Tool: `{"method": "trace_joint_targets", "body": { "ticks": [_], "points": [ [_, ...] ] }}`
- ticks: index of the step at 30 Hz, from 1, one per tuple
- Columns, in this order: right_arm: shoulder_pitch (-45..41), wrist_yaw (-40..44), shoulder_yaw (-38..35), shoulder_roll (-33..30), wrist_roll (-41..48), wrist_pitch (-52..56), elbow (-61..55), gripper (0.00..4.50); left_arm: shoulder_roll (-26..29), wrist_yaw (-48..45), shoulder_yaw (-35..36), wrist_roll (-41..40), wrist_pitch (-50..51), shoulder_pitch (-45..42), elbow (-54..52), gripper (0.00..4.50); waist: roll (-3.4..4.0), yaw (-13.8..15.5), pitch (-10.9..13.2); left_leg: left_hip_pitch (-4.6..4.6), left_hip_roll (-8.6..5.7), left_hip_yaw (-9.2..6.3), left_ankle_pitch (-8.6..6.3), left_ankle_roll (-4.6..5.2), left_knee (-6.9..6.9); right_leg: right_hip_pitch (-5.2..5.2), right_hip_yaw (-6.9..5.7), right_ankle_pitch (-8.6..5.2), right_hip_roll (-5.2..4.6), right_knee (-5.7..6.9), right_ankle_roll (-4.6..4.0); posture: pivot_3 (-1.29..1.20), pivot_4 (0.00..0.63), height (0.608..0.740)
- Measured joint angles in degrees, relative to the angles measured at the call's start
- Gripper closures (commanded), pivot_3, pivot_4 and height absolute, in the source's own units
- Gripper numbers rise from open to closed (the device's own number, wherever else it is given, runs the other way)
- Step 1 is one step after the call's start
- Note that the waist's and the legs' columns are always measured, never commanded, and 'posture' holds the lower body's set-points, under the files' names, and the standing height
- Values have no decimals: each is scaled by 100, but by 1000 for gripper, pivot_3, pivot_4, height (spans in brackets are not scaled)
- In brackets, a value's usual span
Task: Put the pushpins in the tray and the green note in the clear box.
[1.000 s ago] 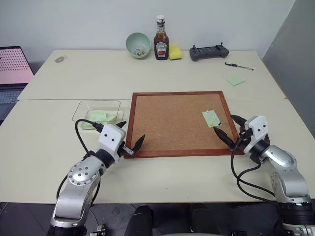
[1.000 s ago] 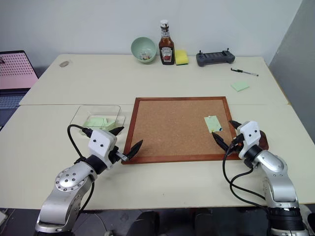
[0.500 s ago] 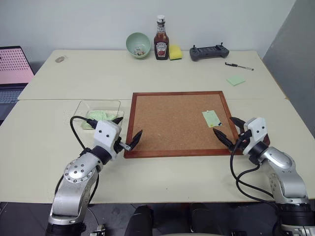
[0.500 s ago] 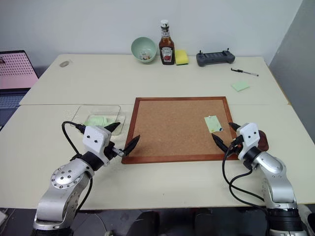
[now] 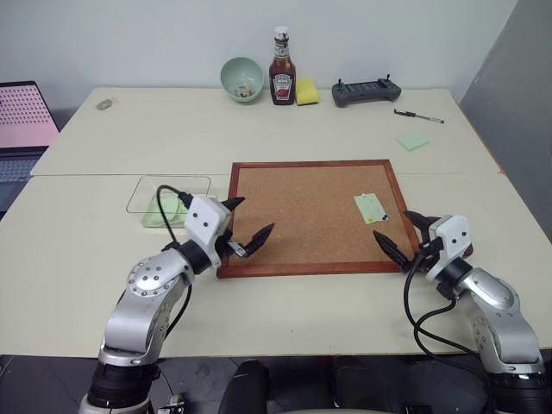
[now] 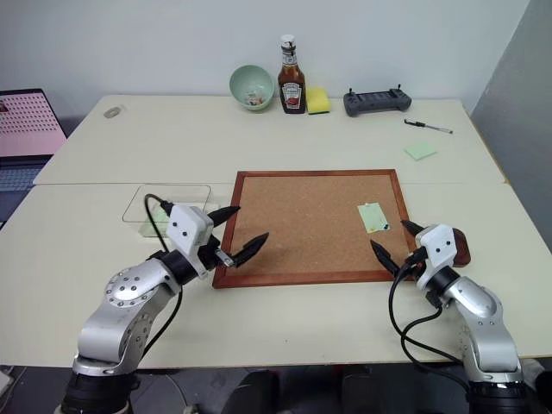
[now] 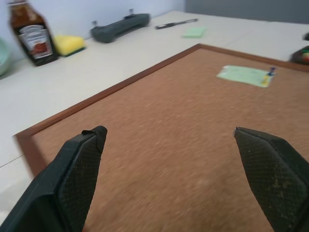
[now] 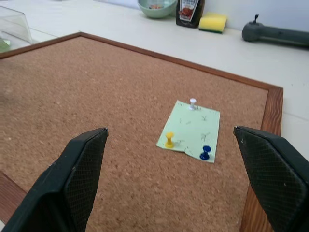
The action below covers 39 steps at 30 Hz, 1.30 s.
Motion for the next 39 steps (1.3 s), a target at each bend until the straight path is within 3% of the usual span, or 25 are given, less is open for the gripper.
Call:
{"method": "trace_joint_targets", "body": {
  "ticks": [10, 19, 28, 39],
  "points": [
    [51, -142, 129, 9, -54, 212, -286, 0, -642, -106, -950, 437, -293, -1165, 1496, 2712, -1, -4, 0, -1, -1, 0, 0, 0, 3, 0, 0, 0, 0, -1, 0, 0, 150, 740],
    [-493, -207, 231, 39, -21, 584, -36, 0, -1084, -41, -1124, 814, -841, -1811, 2904, 4446, 0, 6, 0, -5, -2, -1, 0, 0, 5, -2, -2, 0, 0, 0, 0, 0, 150, 740],
    [-1326, -93, 360, -71, 11, 1280, 599, 0, -1253, -399, -1372, 1020, -1158, -2050, 3813, 4446, 3, -6, -2, -5, -2, 1, 1, 0, 5, -5, 0, 0, 1, 1, 0, 0, 150, 740],
    [-3088, -5, 823, -26, -528, 1253, 2680, 0, -1261, -487, -1373, 1135, -1445, -2027, 3944, 4446, 13, -16, -8, 4, -2, 0, 1, 0, 6, 3, -1, 1, 0, 3, 0, 0, 150, 740]
  ]
}}
